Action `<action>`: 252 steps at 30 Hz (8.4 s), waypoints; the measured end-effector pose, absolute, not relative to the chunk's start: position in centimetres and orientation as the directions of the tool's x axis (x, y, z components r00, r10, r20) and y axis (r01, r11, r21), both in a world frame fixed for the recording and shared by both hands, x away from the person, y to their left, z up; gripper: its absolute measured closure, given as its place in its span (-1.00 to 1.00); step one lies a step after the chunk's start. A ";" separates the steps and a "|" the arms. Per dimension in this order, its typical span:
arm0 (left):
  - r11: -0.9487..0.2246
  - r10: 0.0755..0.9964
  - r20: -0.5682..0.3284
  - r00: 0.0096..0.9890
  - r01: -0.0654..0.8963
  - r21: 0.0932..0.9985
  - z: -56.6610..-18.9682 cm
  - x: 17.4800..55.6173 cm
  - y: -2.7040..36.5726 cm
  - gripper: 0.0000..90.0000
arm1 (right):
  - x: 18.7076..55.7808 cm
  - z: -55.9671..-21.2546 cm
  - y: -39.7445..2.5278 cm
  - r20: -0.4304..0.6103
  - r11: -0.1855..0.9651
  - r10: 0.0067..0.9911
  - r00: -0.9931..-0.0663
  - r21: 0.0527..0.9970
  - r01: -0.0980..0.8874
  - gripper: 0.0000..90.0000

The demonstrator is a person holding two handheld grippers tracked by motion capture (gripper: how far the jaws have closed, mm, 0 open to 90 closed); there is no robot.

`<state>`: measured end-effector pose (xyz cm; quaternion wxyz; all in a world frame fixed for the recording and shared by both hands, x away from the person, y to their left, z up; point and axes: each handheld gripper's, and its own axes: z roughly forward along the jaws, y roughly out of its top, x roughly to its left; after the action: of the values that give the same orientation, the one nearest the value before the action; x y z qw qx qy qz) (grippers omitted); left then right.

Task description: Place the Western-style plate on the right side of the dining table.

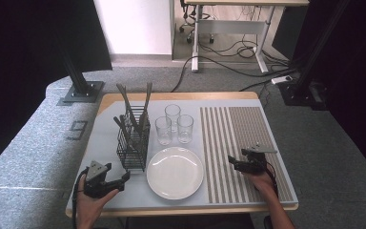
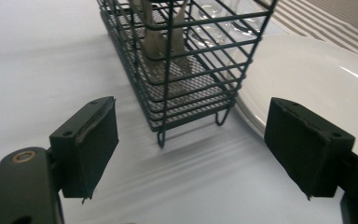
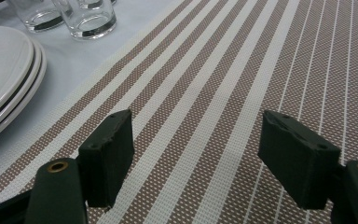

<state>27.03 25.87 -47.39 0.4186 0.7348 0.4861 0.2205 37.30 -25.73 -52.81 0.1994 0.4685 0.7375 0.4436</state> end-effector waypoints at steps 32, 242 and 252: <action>-0.265 0.855 -0.060 0.515 0.533 0.803 -47.7 26.9 21.2 -0.58 | 37.5 -52.9 -25.6 0.122 0.172 0.872 -0.473 0.830 0.531 -0.41; -0.278 0.801 -0.143 0.581 0.573 0.771 -51.6 28.1 14.2 -0.55 | 35.0 -52.5 -17.5 0.326 0.140 0.640 -0.696 0.841 0.522 0.34; -0.264 0.797 -0.164 0.581 0.580 0.770 -51.7 28.4 14.5 -0.54 | 34.8 -52.3 -17.5 0.338 0.127 0.613 -0.715 0.850 0.511 0.39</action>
<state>28.37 14.48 -51.74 0.4186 0.7845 0.4388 0.1293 34.82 -17.45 -52.28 0.0468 0.3748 0.7493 0.5440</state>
